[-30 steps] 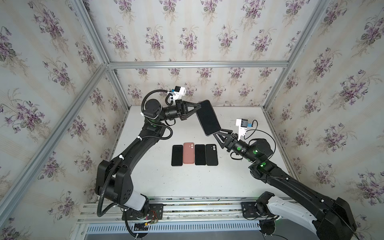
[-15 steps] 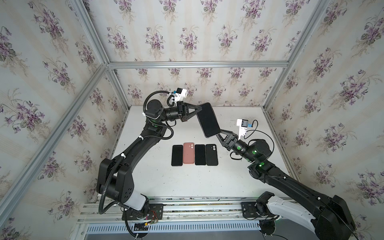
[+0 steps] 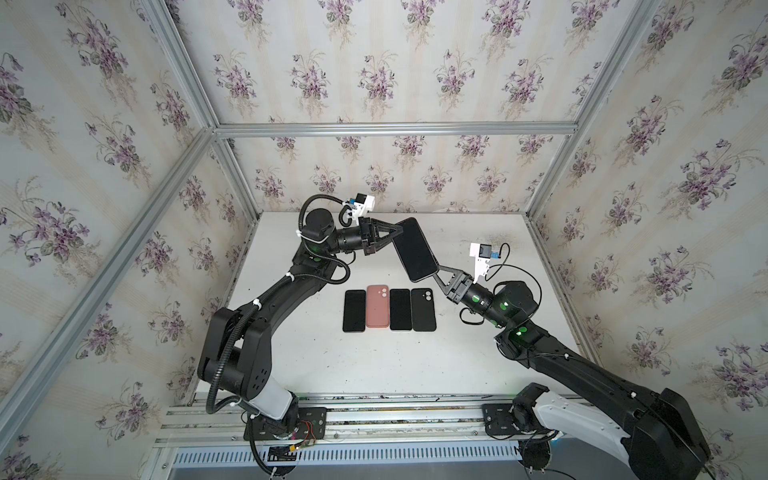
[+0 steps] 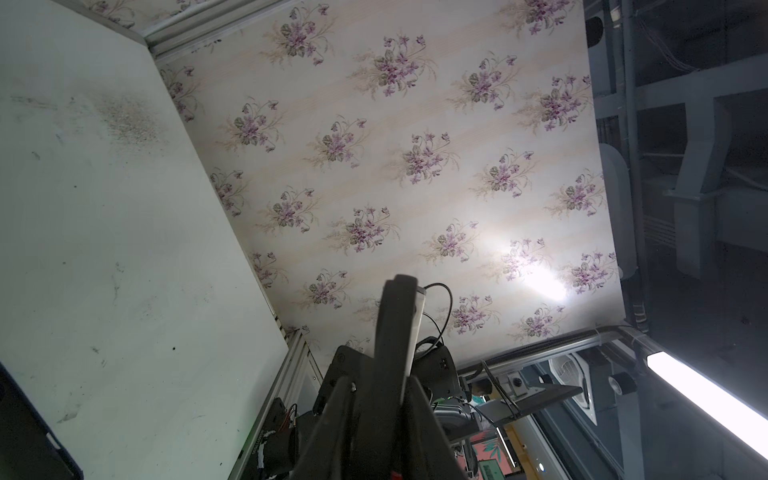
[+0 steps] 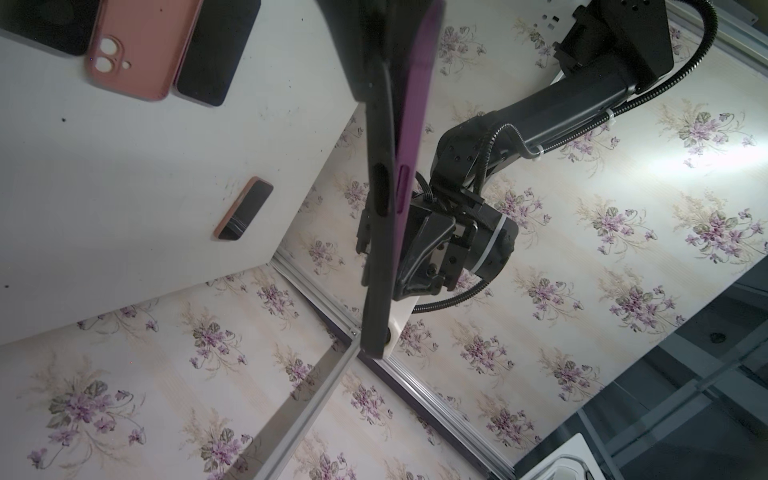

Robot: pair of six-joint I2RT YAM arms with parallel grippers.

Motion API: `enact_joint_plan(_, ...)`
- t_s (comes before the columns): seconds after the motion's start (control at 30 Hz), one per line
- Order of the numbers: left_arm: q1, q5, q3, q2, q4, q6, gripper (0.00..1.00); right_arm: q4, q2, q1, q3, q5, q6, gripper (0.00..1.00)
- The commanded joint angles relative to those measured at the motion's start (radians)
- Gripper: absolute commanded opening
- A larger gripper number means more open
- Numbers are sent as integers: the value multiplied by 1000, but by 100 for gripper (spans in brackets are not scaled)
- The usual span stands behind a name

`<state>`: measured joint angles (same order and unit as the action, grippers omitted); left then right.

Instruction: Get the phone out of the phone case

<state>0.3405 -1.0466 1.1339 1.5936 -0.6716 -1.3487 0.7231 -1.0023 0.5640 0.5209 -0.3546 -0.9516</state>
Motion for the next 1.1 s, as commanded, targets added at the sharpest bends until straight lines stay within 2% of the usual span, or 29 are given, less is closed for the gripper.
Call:
enact_joint_plan(0.0, 1, 29, -33, 12, 18, 69, 38, 17, -2, 2, -3, 27, -45, 0)
enact_joint_plan(0.17, 3, 85, -71, 60, 47, 114, 49, -68, -23, 1, -7, 20, -81, 0)
enact_joint_plan(0.33, 6, 127, -71, 102, 133, 191, 65, -72, -53, 2, -36, 43, -124, 0)
enact_joint_plan(0.43, 6, 148, -58, 125, 176, 222, 70, -102, -66, 1, -44, 62, -133, 0)
enact_joint_plan(0.53, 6, 190, -24, 131, 296, 308, 78, -155, -83, 1, -44, 84, -142, 0)
enact_joint_plan(0.73, 18, 292, 80, 108, 649, 586, 84, -198, -128, 1, -49, 121, -178, 0)
enact_joint_plan(0.9, 48, 327, 91, 91, 755, 698, 88, -176, -160, -4, -59, 136, -197, 0)
enact_joint_plan(1.07, 80, 338, 80, 86, 781, 736, 88, -138, -197, -11, -63, 131, -211, 0)
